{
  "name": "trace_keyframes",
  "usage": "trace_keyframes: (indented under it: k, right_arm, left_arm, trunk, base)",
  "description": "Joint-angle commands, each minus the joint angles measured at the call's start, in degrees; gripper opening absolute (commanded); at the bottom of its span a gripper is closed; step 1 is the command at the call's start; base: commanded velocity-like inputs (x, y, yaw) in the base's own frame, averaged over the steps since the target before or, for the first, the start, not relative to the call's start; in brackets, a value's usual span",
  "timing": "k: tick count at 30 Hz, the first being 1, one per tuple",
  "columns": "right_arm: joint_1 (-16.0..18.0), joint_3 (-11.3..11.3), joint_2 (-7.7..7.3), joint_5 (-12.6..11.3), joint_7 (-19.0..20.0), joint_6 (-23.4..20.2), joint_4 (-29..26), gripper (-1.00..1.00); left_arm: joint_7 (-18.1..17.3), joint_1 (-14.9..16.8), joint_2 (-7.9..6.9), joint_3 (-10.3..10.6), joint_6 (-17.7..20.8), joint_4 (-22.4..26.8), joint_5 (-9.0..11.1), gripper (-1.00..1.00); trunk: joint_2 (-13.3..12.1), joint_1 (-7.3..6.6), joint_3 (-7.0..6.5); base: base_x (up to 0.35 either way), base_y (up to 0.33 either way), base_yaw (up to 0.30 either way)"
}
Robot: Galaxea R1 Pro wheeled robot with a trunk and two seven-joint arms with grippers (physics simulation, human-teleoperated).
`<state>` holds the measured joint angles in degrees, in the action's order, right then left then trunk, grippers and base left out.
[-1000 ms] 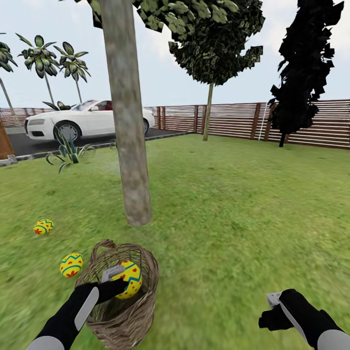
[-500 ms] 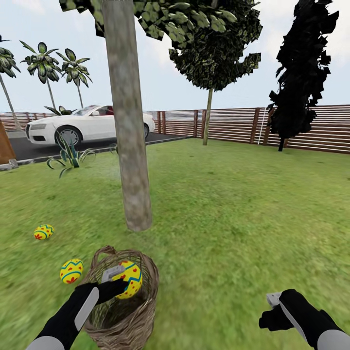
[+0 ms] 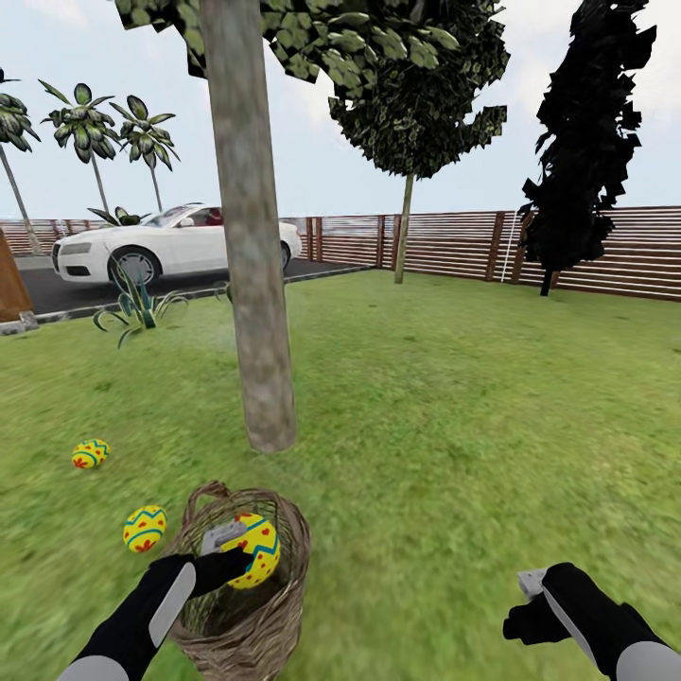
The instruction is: Take the three Easter eggs out of the wicker basket on the lawn in the garden, then place them on the lawn next to a single tree (choose any tree) so that all three eggs are next to the same tree and none are left in the basket.
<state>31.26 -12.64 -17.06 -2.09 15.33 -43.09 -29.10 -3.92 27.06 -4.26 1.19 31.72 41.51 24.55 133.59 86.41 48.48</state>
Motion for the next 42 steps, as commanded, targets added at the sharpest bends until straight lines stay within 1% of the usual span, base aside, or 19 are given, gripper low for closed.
trace_keyframes:
  k: [1, 7, 10, 15, 24, 31, 35, 36, 39, 42]
  right_arm:
    - [0.03, -0.36, -0.08, -0.19, 0.05, -0.24, -0.08, 1.00]
    - [0.03, -0.28, -0.09, -0.20, 0.05, -0.18, -0.14, 1.00]
    - [0.03, -0.35, -0.08, -0.19, 0.05, -0.20, -0.10, 1.00]
    - [0.03, -0.36, -0.08, -0.17, 0.02, -0.20, -0.08, 1.00]
    - [0.03, -0.36, -0.08, -0.11, 0.05, -0.15, -0.08, 1.00]
    - [0.03, -0.36, -0.08, -0.11, 0.05, -0.15, -0.12, 1.00]
    - [0.03, -0.46, 0.13, -0.05, -0.02, -0.15, -0.08, 1.00]
    - [0.03, -0.45, 0.43, 0.13, -0.19, -0.15, -0.08, 1.00]
    - [0.03, -0.43, 1.07, 2.49, -1.11, -0.07, -0.08, 1.00]
    - [0.03, -0.37, 1.14, 2.78, -1.17, -0.06, -0.08, 1.00]
  left_arm:
    - [0.03, 0.01, -0.05, 0.13, 0.21, 0.06, 0.15, -1.00]
    - [0.05, 0.02, -0.05, 0.16, 0.24, 0.06, 0.01, -1.00]
    - [0.13, 0.02, 0.03, 0.28, 0.26, 0.08, -0.13, -1.00]
    - [0.06, 0.03, -0.04, 0.26, 0.27, 0.09, -0.01, -1.00]
    - [0.02, 0.02, -0.05, 0.15, 0.18, 0.11, 0.06, -1.00]
    - [0.07, 0.02, -0.03, 0.29, 0.22, 0.15, -0.03, -1.00]
    - [0.05, 0.02, 0.02, 0.22, 0.18, 0.12, 0.06, -1.00]
    - [0.05, 0.03, 0.04, 0.22, 0.18, 0.08, 0.00, -1.00]
    - [0.11, 0.02, 0.04, 0.22, 0.18, 0.06, -0.02, -1.00]
    - [0.14, 0.01, 0.04, 0.22, 0.18, 0.06, -0.03, -1.00]
  trunk:
    - [-0.39, -0.24, -0.12]
    - [-2.79, -1.55, -1.20]
    - [-4.00, -2.21, -1.74]
    - [-6.00, -3.31, -2.63]
    - [-9.61, -5.29, -4.25]
    - [-12.42, -6.83, -5.51]
    - [-14.02, -7.70, -6.22]
    - [-14.42, -7.92, -6.40]
    - [-15.63, -8.58, -6.94]
    - [-16.83, -9.24, -7.48]
  base:
    - [0.000, 0.000, 0.000]
    - [-0.003, -0.002, 0.000]
    - [-0.185, -0.152, 0.018]
    - [-0.226, -0.195, 0.220]
    - [-0.011, -0.011, 0.023]
    - [-0.085, -0.225, 0.000]
    - [-0.006, -0.031, 0.107]
    - [0.000, -0.001, 0.279]
    - [0.000, 0.000, 0.289]
    - [0.000, 0.000, 0.291]
